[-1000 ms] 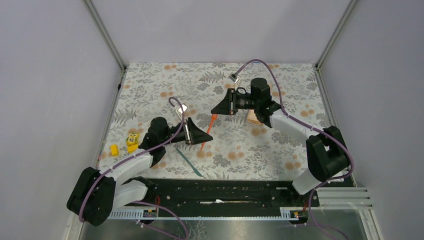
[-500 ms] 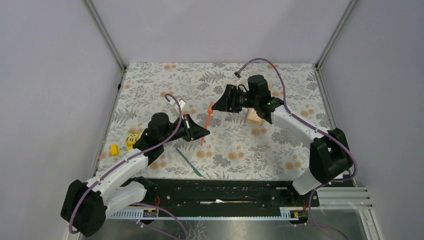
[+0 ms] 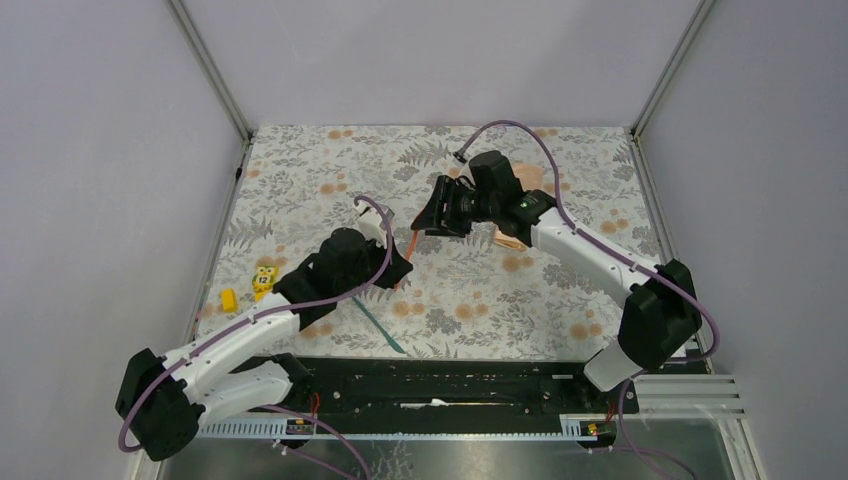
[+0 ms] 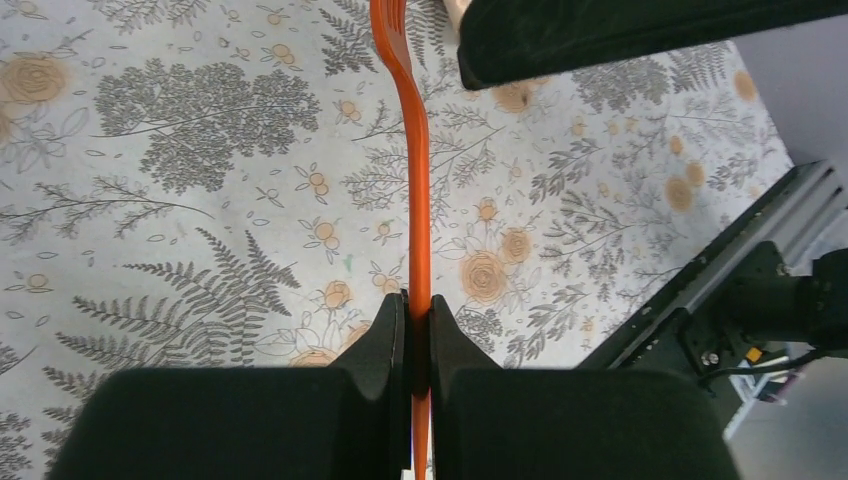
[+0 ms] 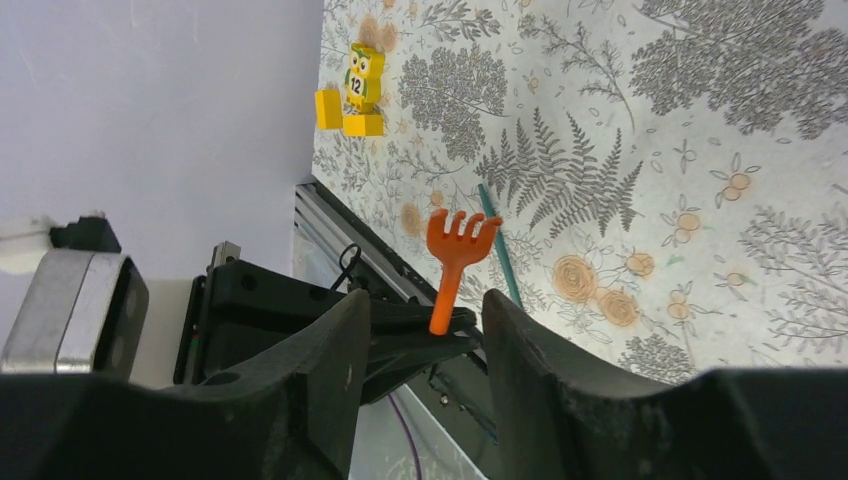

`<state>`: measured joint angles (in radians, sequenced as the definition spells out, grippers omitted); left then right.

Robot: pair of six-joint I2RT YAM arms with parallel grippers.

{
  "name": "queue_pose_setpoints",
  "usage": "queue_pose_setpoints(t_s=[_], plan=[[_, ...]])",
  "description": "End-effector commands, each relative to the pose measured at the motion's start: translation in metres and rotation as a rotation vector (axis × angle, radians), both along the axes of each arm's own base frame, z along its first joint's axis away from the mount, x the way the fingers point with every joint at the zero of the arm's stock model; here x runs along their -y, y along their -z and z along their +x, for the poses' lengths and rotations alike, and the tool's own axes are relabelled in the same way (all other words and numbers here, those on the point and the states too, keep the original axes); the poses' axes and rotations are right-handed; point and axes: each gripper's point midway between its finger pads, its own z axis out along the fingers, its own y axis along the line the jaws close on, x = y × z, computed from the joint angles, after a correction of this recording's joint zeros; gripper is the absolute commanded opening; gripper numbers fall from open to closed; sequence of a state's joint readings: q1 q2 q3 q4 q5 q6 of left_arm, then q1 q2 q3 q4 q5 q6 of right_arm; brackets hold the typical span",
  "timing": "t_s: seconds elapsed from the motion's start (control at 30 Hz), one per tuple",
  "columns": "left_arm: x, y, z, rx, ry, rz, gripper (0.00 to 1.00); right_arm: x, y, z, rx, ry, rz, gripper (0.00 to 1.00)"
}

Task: Fold the napkin into a case and place the utensils inside
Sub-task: Pass from the left arm to the right

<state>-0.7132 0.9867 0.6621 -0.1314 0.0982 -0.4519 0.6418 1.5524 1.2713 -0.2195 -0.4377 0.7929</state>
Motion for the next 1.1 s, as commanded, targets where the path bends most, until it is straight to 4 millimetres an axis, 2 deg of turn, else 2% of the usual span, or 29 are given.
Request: queue_pose_setpoints(t_s=[0.0,0.17,0.43,0.87,1.0,1.07], plan=[[-0.002,-0.019,0.013,0.091,-0.038,0.032,0.0,-0.013,-0.001,0.0,-0.017,0.02,-0.02,0.48],[0.001,-0.018,0.01,0.093,-0.026,0.033,0.0,-0.015,0.003,0.001,-0.024,0.025,-0.029,0.29],[0.002,-0.021,0.012,0.107,-0.037,0.042,0.0,-0.02,0.012,0.001,-0.045,0.019,-0.038,0.28],[0.006,-0.019,0.009,0.111,-0.024,0.05,0.0,-0.025,0.014,0.003,-0.051,0.015,-0.016,0.27],[0.007,-0.018,0.009,0.109,-0.022,0.055,0.0,-0.025,0.013,0.002,-0.049,0.016,-0.012,0.19],[0.006,-0.019,0.009,0.109,-0.025,0.054,0.0,-0.024,0.013,0.002,-0.048,0.015,-0.013,0.09]])
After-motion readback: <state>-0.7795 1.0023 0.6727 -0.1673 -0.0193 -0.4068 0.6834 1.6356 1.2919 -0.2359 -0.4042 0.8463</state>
